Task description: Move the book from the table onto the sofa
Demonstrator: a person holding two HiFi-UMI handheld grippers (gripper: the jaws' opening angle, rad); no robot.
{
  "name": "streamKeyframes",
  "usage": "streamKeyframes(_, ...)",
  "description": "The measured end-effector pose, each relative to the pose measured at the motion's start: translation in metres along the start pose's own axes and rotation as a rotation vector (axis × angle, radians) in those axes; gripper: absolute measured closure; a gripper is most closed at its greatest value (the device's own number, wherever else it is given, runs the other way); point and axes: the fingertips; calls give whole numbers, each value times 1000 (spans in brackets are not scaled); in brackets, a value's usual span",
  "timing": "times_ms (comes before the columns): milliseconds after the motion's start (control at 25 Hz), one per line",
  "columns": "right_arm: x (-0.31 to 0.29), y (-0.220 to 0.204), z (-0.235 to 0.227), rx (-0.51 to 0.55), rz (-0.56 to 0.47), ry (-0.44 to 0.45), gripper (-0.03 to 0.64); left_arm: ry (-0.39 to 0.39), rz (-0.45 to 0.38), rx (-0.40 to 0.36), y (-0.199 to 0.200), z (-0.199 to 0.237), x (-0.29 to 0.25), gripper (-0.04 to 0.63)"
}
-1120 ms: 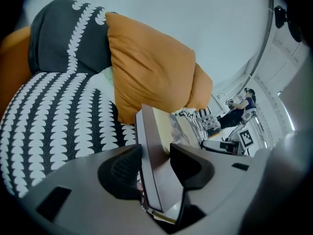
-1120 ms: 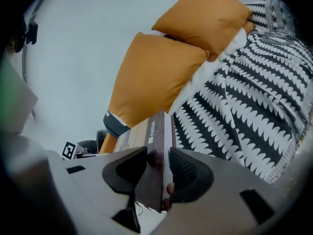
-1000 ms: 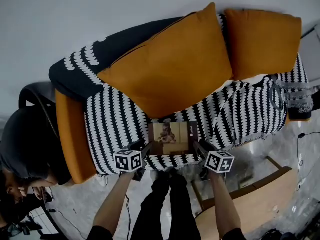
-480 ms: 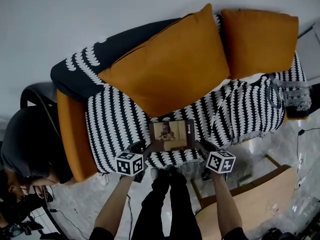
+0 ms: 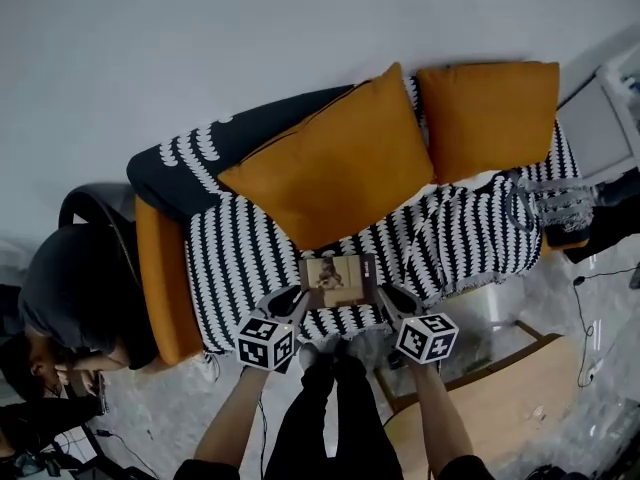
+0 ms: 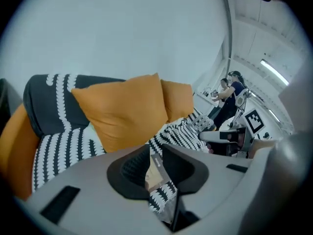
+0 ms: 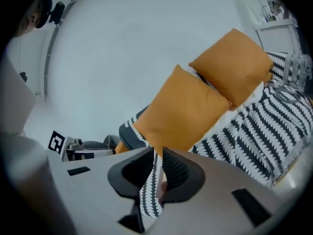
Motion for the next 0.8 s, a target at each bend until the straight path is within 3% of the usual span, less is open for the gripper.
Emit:
streamKeyframes(320, 81, 57, 111, 118, -137, 93, 568, 48, -154, -168, 111, -56, 87, 545)
streamKeyframes(800, 198, 96, 245, 286, -311, 206, 588, 85, -355, -321, 226, -130, 195, 575)
Point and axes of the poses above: the fingertips, and each gripper's own axes: x backward along the fingers, z to its left, y out of its top, and after that the axes turned 15 degrees about -x, right-handed
